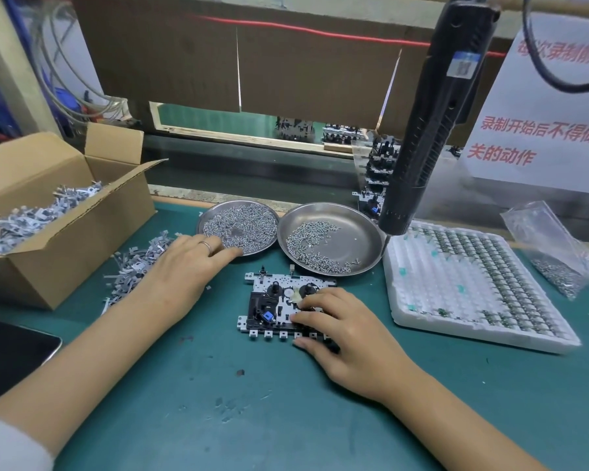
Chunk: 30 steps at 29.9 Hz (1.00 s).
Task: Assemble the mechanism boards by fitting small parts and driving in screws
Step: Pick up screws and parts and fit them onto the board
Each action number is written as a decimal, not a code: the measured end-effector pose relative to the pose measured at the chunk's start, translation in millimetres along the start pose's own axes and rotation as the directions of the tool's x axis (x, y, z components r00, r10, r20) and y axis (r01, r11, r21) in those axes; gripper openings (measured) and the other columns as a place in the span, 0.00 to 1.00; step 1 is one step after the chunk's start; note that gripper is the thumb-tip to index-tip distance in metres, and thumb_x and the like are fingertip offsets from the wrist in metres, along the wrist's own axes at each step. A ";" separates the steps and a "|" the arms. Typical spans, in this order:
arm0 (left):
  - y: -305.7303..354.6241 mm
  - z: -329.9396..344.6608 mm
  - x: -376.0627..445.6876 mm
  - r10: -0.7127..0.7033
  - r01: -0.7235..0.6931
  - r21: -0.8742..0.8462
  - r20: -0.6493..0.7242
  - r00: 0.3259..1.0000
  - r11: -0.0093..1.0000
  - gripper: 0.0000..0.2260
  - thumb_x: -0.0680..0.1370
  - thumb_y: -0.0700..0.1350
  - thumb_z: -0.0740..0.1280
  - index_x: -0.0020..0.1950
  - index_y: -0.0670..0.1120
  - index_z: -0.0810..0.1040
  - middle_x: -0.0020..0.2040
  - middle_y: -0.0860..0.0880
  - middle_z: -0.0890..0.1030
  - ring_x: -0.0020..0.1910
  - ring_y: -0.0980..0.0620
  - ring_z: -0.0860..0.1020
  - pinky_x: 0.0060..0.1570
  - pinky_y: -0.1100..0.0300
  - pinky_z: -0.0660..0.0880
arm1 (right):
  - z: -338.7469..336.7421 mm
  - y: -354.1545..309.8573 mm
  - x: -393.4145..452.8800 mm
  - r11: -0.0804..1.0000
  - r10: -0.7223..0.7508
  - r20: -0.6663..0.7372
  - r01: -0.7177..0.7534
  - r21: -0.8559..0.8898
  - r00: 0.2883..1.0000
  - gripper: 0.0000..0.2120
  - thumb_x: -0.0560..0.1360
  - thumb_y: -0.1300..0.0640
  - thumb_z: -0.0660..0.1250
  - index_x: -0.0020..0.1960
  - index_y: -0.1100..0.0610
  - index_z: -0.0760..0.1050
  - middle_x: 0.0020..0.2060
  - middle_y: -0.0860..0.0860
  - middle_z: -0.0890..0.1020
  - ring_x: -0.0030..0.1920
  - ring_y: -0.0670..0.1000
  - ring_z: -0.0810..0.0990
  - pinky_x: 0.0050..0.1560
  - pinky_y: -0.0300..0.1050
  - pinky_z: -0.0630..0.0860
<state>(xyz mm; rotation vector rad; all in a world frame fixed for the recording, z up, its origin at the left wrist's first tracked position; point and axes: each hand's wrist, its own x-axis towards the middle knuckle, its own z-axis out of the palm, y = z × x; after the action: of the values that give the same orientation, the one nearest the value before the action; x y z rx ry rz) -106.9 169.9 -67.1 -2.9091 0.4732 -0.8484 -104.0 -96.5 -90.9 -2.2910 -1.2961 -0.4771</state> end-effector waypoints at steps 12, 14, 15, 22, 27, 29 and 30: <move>25.9 -31.0 5.3 -0.674 0.330 -0.895 0.046 0.737 0.300 0.12 0.72 0.34 0.72 0.45 0.51 0.82 0.42 0.55 0.84 0.40 0.63 0.80 0.45 0.73 0.74 | -4.5 -6.1 1.1 0.996 0.050 -0.134 -0.040 0.081 0.990 0.15 0.75 0.51 0.68 0.57 0.58 0.80 0.54 0.52 0.80 0.55 0.52 0.77 0.57 0.49 0.73; 48.5 -34.9 4.7 -0.620 0.285 -0.937 0.102 0.778 0.204 0.11 0.70 0.34 0.74 0.44 0.51 0.83 0.40 0.56 0.85 0.40 0.61 0.81 0.44 0.72 0.74 | -6.7 -12.3 4.4 0.958 0.175 -0.286 -0.097 0.268 0.942 0.14 0.75 0.53 0.66 0.59 0.56 0.78 0.55 0.49 0.79 0.57 0.48 0.77 0.60 0.44 0.72; 60.7 -34.7 4.2 -0.573 0.269 -0.945 0.117 0.811 0.188 0.11 0.69 0.35 0.74 0.44 0.50 0.83 0.41 0.55 0.84 0.40 0.60 0.82 0.45 0.72 0.75 | -7.4 -15.6 7.7 0.923 0.256 -0.332 -0.128 0.362 0.908 0.14 0.76 0.53 0.66 0.60 0.54 0.77 0.55 0.48 0.80 0.58 0.46 0.77 0.60 0.41 0.72; 98.1 -14.7 -1.2 -0.496 0.212 -0.969 0.124 0.859 0.125 0.13 0.69 0.29 0.71 0.42 0.47 0.83 0.42 0.49 0.81 0.40 0.55 0.82 0.45 0.68 0.76 | -1.5 -18.5 17.6 0.790 0.452 -0.235 -0.263 0.554 0.861 0.09 0.71 0.69 0.70 0.46 0.58 0.84 0.42 0.48 0.84 0.46 0.41 0.80 0.50 0.33 0.74; 93.2 -14.0 -8.8 -0.361 0.149 -0.851 -0.051 0.931 0.504 0.08 0.69 0.39 0.75 0.46 0.47 0.84 0.44 0.54 0.83 0.46 0.59 0.80 0.51 0.68 0.74 | -3.5 -12.9 15.9 0.744 0.515 -0.173 -0.336 0.578 0.840 0.11 0.69 0.72 0.71 0.44 0.58 0.85 0.40 0.45 0.84 0.43 0.40 0.81 0.48 0.32 0.74; 90.6 -17.4 -9.3 -0.344 0.162 -0.836 -0.033 0.939 0.524 0.06 0.69 0.43 0.72 0.46 0.49 0.84 0.44 0.56 0.83 0.46 0.62 0.80 0.54 0.67 0.72 | -5.8 -10.8 15.7 0.717 0.541 -0.121 -0.381 0.584 0.832 0.12 0.69 0.71 0.71 0.44 0.57 0.85 0.40 0.44 0.85 0.44 0.40 0.82 0.48 0.31 0.74; 89.5 -18.2 -9.4 -0.345 0.173 -0.833 -0.022 0.938 0.526 0.06 0.70 0.44 0.71 0.45 0.49 0.84 0.43 0.58 0.83 0.46 0.63 0.79 0.56 0.65 0.71 | -6.7 -10.0 15.4 0.712 0.544 -0.098 -0.396 0.580 0.833 0.12 0.69 0.71 0.71 0.44 0.56 0.85 0.40 0.44 0.85 0.44 0.40 0.82 0.49 0.31 0.74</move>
<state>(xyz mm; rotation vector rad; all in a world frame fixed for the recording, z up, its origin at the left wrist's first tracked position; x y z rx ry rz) -148.5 88.1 -70.5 -3.8781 0.5744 -1.2115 -105.6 -84.8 -75.2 -1.8843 -0.5575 -0.1842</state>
